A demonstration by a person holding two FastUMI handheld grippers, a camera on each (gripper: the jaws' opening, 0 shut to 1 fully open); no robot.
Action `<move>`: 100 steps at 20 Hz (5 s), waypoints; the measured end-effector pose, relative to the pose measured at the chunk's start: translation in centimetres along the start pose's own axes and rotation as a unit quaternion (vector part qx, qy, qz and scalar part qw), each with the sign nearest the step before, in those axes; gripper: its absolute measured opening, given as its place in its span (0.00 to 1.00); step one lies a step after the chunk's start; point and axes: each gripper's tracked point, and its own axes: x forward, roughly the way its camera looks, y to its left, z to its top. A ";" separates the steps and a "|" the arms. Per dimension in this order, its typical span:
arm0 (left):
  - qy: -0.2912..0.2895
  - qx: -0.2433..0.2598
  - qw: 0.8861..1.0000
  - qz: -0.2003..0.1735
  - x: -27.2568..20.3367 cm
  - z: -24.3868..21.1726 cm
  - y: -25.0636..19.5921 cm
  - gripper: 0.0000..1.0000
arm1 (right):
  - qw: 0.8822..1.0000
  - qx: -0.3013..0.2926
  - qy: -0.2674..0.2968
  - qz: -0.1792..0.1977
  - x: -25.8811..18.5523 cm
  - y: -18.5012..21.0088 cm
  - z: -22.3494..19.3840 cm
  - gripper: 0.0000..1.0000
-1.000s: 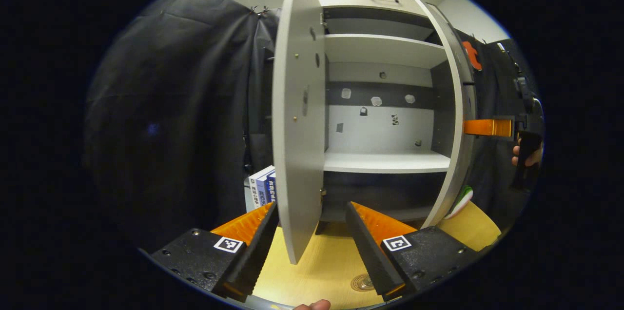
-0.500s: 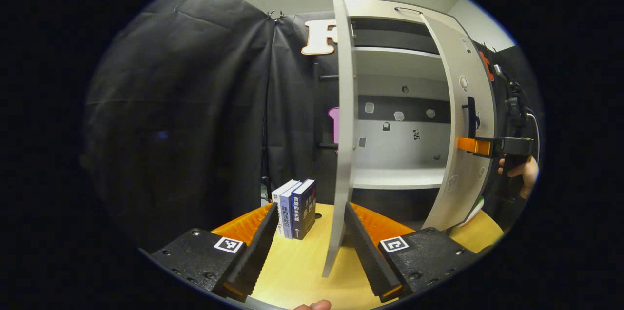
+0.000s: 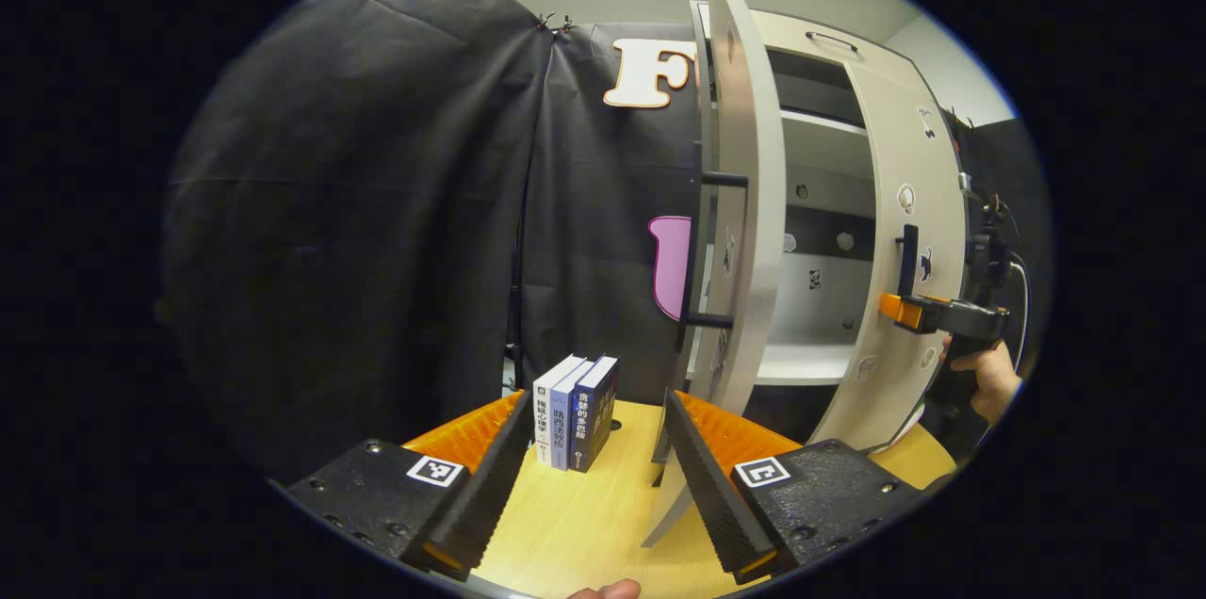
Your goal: Grasp the bottle in the cabinet with the left hand and place it on the coaster, then close the right door with the right hand and the left door with the left hand.
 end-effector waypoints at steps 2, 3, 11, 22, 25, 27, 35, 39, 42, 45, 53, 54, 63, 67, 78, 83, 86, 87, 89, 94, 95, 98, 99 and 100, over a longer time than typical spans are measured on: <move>-0.007 -0.010 1.000 -0.019 0.8 0.9 -0.1 0.91 | 1.000 0.003 -0.003 -0.012 0.2 0.0 0.0 1.00; -0.008 -0.011 1.000 -0.027 1.2 1.3 -0.2 0.90 | 1.000 0.004 -0.004 -0.016 0.4 0.0 0.1 1.00; -0.012 -0.008 0.996 -0.083 3.5 2.9 -1.3 0.91 | 1.000 0.004 -0.002 -0.019 0.6 -0.1 -0.1 1.00; -0.036 0.057 0.991 -0.117 4.3 4.9 -3.2 0.85 | 0.998 0.055 0.003 0.009 -3.0 -0.3 1.7 1.00; -0.029 0.048 0.990 -0.133 4.3 4.8 -3.7 0.89 | 0.998 0.059 0.008 0.022 -5.6 -0.7 1.4 1.00; -0.025 0.045 0.990 -0.134 4.3 4.6 -3.8 0.89 | 0.998 0.061 0.013 0.030 -7.3 -1.0 1.0 0.97; -0.018 0.039 0.988 -0.150 3.8 4.1 -6.0 0.89 | 0.995 0.079 0.028 0.056 -12.6 -1.2 0.4 1.00; -0.015 0.023 0.985 -0.171 3.6 3.8 -7.5 0.89 | 0.993 0.084 0.038 0.074 -13.9 -0.7 -0.1 1.00; -0.011 0.007 0.982 -0.186 3.5 3.4 -9.0 0.85 | 0.992 0.082 0.046 0.079 -14.7 -0.7 -0.7 1.00; -0.020 0.028 0.983 -0.179 3.3 3.6 -9.8 0.90 | 0.990 0.086 0.066 0.085 -15.4 -1.1 -1.6 1.00; -0.019 0.029 0.980 -0.194 3.7 3.2 -13.4 0.85 | 0.990 0.083 0.075 0.080 -17.6 -2.8 -2.5 0.97; -0.021 0.032 0.980 -0.194 3.8 3.2 -14.0 0.90 | 0.991 0.080 0.079 0.077 -17.8 -3.1 -2.8 0.97; -0.012 0.045 0.977 -0.209 7.2 2.4 -21.3 0.99 | 0.990 0.088 0.094 0.049 -19.9 -7.2 -3.6 0.97; -0.013 0.042 0.977 -0.207 9.7 2.2 -24.3 0.99 | 0.991 0.087 0.093 0.032 -20.4 -9.4 -3.6 1.00; -0.020 0.038 0.978 -0.204 13.9 1.9 -28.3 0.99 | 0.991 0.090 0.102 0.014 -20.3 -12.1 -4.4 1.00; -0.025 0.038 0.979 -0.198 15.5 2.0 -29.3 0.99 | 0.990 0.095 0.103 0.017 -20.1 -11.9 -4.2 1.00; -0.031 0.044 0.983 -0.177 17.2 2.0 -30.0 0.99 | 0.990 0.096 0.106 0.017 -20.0 -11.9 -4.5 1.00; -0.030 0.050 0.984 -0.170 17.5 1.8 -30.2 0.99 | 0.990 0.095 0.107 0.016 -20.0 -11.9 -4.6 1.00; -0.035 0.054 0.985 -0.160 17.9 1.9 -30.3 1.00 | 0.990 0.092 0.108 0.013 -20.2 -12.2 -4.7 1.00; -0.033 0.067 0.988 -0.136 18.8 1.8 -30.6 0.99 | 0.988 0.100 0.114 0.008 -21.1 -12.7 -5.0 1.00; -0.034 0.069 0.988 -0.133 18.8 1.8 -30.6 0.99 | 0.989 0.099 0.113 0.006 -21.3 -12.9 -4.9 1.00; -0.033 0.076 0.988 -0.128 19.1 1.6 -30.7 1.00 | 0.989 0.096 0.116 0.005 -22.0 -13.2 -5.0 1.00; -0.034 0.079 0.988 -0.127 19.0 1.6 -30.6 1.00 | 0.988 0.097 0.117 0.006 -22.2 -13.3 -5.0 1.00; -0.031 0.077 0.989 -0.125 18.9 1.6 -30.6 1.00 | 0.988 0.097 0.116 0.007 -22.3 -13.3 -4.8 0.98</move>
